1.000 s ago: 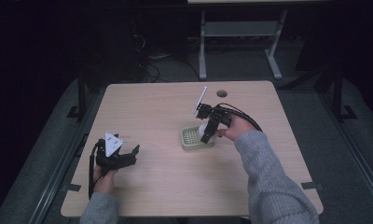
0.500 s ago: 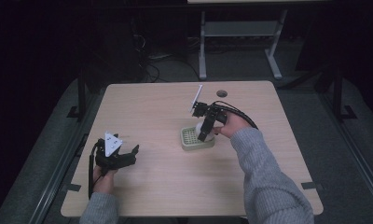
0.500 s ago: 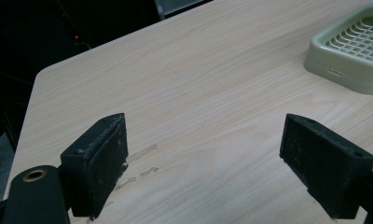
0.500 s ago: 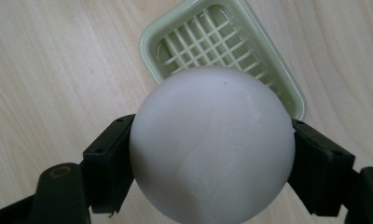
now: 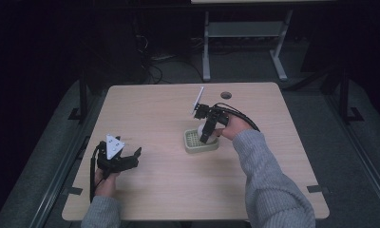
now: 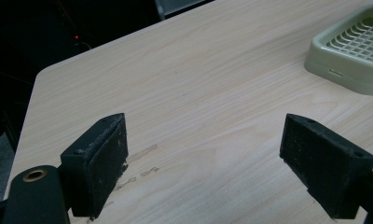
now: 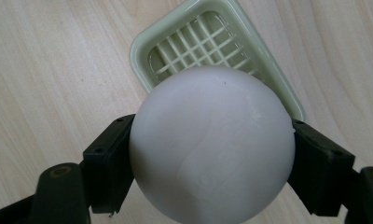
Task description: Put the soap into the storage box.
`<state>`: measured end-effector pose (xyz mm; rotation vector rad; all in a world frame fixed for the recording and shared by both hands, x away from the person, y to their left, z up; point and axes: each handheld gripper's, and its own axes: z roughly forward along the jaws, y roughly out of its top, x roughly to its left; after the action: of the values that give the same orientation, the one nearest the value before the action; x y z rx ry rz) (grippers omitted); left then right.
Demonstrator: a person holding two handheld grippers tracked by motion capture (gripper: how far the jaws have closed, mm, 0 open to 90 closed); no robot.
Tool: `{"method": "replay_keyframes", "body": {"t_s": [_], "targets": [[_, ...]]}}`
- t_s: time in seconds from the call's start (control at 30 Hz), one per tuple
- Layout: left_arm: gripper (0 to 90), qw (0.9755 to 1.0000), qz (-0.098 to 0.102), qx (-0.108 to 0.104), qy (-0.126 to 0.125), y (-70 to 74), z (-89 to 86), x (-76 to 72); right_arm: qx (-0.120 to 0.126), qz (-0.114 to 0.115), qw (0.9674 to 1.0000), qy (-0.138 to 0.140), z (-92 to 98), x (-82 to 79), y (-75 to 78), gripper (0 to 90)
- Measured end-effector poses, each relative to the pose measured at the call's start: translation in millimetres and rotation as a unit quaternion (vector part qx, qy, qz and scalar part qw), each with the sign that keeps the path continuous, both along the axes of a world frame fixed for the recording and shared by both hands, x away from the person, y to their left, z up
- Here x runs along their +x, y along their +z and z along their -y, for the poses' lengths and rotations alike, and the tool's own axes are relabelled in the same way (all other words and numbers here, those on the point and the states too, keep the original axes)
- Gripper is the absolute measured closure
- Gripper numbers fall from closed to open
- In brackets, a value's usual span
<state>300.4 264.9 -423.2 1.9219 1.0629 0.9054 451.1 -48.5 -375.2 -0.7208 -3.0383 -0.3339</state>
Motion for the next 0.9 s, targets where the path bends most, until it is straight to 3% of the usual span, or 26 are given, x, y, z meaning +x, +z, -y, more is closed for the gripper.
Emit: {"method": "replay_keyframes", "body": {"t_s": [0.43,0.9], "targets": [[14.8,1.0000,0.002,-0.007,0.002,-0.3,-0.7,0.2,0.002,-0.002,1.0000,-0.005,-5.1,5.7,-4.8,23.2],[14.8,1.0000,0.000,0.000,0.001,-0.3,-0.1,0.1,0.001,0.007,0.9999,-0.013,-8.6,10.0,-14.6,23.2]]}}
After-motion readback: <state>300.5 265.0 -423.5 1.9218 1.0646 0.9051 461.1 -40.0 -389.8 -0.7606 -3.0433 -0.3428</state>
